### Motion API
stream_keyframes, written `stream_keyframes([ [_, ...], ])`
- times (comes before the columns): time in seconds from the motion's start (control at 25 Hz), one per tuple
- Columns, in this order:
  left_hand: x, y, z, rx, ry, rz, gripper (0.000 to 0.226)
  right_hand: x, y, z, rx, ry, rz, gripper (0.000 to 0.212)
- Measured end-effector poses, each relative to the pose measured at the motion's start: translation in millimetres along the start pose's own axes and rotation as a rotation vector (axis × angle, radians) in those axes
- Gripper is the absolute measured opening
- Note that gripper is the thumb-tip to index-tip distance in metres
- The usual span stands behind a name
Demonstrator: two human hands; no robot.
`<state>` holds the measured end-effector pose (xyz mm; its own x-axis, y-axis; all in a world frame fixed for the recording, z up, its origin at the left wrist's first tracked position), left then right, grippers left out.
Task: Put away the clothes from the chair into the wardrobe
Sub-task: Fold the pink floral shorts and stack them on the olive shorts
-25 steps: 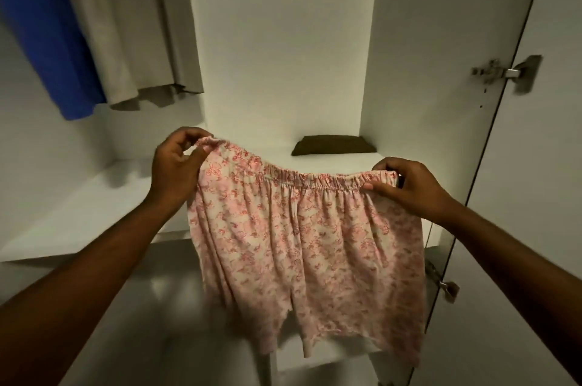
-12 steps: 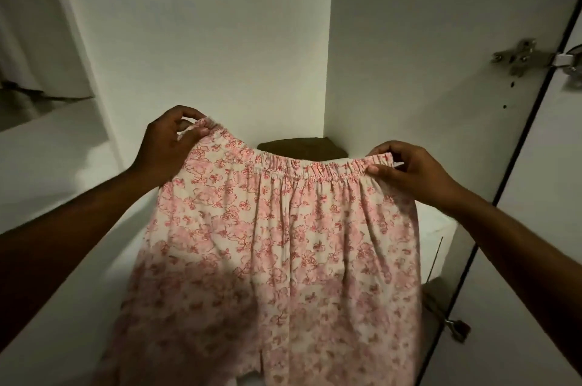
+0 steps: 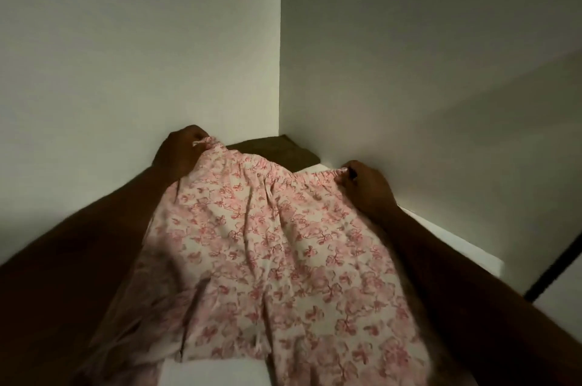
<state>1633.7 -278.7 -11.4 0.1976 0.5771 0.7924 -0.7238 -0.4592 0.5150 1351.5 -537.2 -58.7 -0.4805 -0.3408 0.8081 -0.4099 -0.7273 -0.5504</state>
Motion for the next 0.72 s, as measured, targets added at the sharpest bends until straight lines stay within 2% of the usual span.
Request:
stream_keyframes([
  [0.12,-18.2,-13.8,2.3,-0.041,0.142,0.013,0.024,-1.0,1.1,7.5,-0.003,0.086,0.008,0.025],
  [0.24,-17.7,-11.1,2.1,-0.073,0.191,0.071,0.025,2.6,-1.9,7.7,-0.007,0.112,0.022,0.029],
  [0.28,-20.7,-7.4,5.4,-0.071,0.142,0.097,0.025,3.2,-3.4,6.6,-0.015,0.108,0.015,0.029],
  [0.36,-32.6,4.8,3.8,-0.058,-0.059,0.307,0.025,5.2,-5.5,2.0,-0.028,0.107,0.007,0.029],
  [0.4,-33.1,9.7,-1.4,-0.019,-0.096,0.459,0.027,4.8,-5.2,0.1,-0.034,0.083,-0.006,0.031],
  [0.44,-28.2,18.0,-5.2,-0.005,-0.034,0.597,0.029,4.6,-7.8,-3.7,-0.030,0.046,-0.003,0.034],
  [0.52,-13.7,72.1,-38.2,-0.033,0.061,0.862,0.034,8.4,-6.9,-17.1,-0.028,-0.089,0.152,0.041],
  [0.56,-13.7,114.7,-65.0,-0.096,0.045,0.875,0.035,14.3,-4.8,-29.7,-0.044,-0.169,0.324,0.041],
  [0.6,-19.4,161.4,-99.2,-0.199,-0.026,0.762,0.036,21.2,0.6,-42.7,-0.069,-0.233,0.437,0.039],
  [0.64,-30.3,208.7,-141.1,-0.293,-0.166,0.622,0.038,30.3,8.0,-55.2,-0.098,-0.262,0.475,0.037],
  [0.72,-66.2,293.5,-235.7,-0.542,-0.385,0.481,0.044,52.2,28.8,-72.4,-0.170,-0.246,0.332,0.032],
])
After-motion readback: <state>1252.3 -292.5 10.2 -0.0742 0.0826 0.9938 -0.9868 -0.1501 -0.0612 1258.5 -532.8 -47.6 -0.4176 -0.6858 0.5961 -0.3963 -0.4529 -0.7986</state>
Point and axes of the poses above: each hand's wrist, its own z-axis towards the middle knuckle, its own x-axis out of the back of the hand, y = z × x, the point moved 7 cm from there along z, towards the middle knuckle, and after that the axes turned 12 degrees about -y, right-handed, at the moved point
